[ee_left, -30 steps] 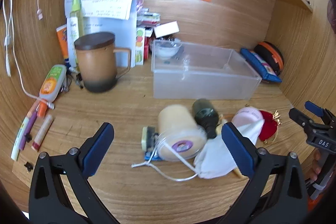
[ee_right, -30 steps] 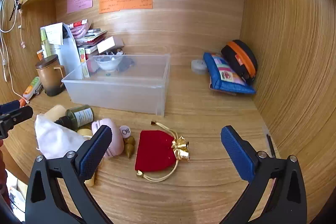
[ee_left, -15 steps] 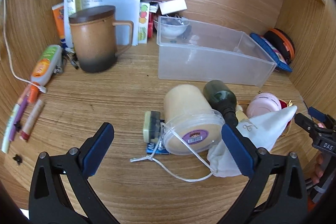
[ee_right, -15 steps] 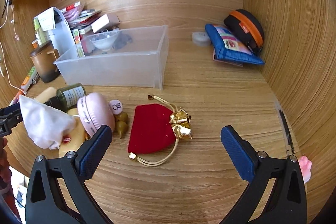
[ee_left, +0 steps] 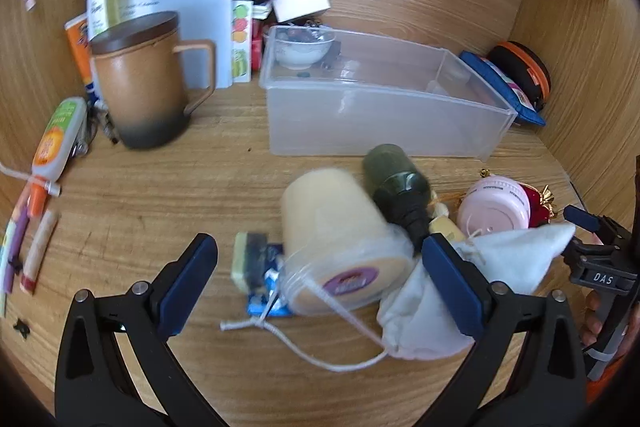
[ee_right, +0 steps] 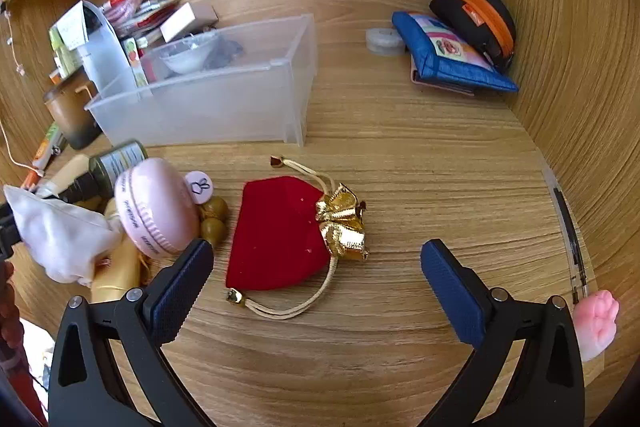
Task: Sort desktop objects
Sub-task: 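Reach the right gripper to the red velvet pouch while the left approaches the cream container, then grasp the pouch's gold bow with the right gripper while the left grasps the cream container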
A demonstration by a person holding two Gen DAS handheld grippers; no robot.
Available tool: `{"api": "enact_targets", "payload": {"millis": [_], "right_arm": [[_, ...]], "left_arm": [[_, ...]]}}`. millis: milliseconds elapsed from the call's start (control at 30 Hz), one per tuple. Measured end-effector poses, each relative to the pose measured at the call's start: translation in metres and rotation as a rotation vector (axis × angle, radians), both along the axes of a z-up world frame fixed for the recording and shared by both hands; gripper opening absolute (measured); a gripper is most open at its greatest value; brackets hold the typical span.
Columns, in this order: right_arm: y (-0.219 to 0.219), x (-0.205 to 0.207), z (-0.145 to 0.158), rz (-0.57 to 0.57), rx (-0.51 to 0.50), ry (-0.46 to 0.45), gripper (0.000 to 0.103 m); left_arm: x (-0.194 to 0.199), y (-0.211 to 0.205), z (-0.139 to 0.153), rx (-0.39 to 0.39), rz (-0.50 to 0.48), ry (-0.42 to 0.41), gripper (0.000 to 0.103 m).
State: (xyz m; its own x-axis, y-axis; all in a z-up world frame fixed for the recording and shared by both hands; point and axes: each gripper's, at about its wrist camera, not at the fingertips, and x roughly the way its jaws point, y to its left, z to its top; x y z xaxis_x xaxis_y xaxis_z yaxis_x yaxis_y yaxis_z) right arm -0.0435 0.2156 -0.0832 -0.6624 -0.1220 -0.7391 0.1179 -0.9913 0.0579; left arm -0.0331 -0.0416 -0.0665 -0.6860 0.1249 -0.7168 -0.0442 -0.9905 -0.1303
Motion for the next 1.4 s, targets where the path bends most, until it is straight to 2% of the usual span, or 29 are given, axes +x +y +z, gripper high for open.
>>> {"api": "enact_targets", "payload": {"millis": [133, 300, 500, 567, 600, 633, 667, 733, 867, 1000, 1100, 1167, 1300, 1400], "right_arm": [[0.004, -0.006, -0.007, -0.004, 0.000, -0.024, 0.103], [0.012, -0.017, -0.016, -0.008, -0.038, -0.068, 0.103], [0.007, -0.023, -0.016, 0.005, -0.049, -0.057, 0.102], [0.002, -0.023, -0.016, 0.012, -0.048, -0.045, 0.098], [0.000, -0.022, -0.016, 0.011, -0.041, -0.038, 0.092], [-0.002, -0.022, -0.016, 0.013, -0.034, -0.029, 0.086], [-0.003, -0.022, -0.016, 0.016, -0.028, -0.024, 0.083], [-0.006, -0.022, -0.015, 0.028, -0.022, -0.017, 0.072], [-0.009, -0.021, -0.015, 0.040, -0.011, -0.009, 0.065], [-0.010, -0.021, -0.015, 0.046, 0.001, -0.002, 0.050], [-0.011, -0.020, -0.015, 0.053, 0.002, -0.001, 0.039], [-0.010, -0.020, -0.014, 0.052, -0.009, -0.003, 0.036], [-0.006, -0.020, -0.014, 0.047, -0.032, -0.010, 0.034], [-0.008, -0.020, -0.013, 0.047, -0.018, -0.014, 0.034]], "left_arm": [[-0.014, 0.005, 0.001, -0.028, -0.039, 0.003, 0.103], [-0.030, 0.004, -0.003, -0.016, -0.075, -0.026, 0.103], [-0.046, 0.002, -0.011, 0.019, -0.110, -0.066, 0.103], [-0.049, 0.000, -0.014, 0.040, -0.120, -0.076, 0.102], [-0.049, 0.000, -0.015, 0.049, -0.125, -0.082, 0.098], [-0.050, -0.001, -0.016, 0.055, -0.130, -0.089, 0.088], [-0.051, -0.002, -0.017, 0.062, -0.139, -0.101, 0.082], [-0.050, -0.005, -0.017, 0.074, -0.140, -0.104, 0.082], [-0.047, -0.005, -0.013, 0.061, -0.139, -0.098, 0.080], [-0.045, -0.009, -0.011, 0.072, -0.136, -0.101, 0.078], [-0.041, -0.013, -0.006, 0.072, -0.136, -0.096, 0.071], [-0.038, -0.017, -0.004, 0.071, -0.135, -0.093, 0.068], [-0.036, -0.022, -0.005, 0.053, -0.134, -0.103, 0.070], [-0.036, -0.025, -0.013, 0.032, -0.125, -0.131, 0.082]]}}
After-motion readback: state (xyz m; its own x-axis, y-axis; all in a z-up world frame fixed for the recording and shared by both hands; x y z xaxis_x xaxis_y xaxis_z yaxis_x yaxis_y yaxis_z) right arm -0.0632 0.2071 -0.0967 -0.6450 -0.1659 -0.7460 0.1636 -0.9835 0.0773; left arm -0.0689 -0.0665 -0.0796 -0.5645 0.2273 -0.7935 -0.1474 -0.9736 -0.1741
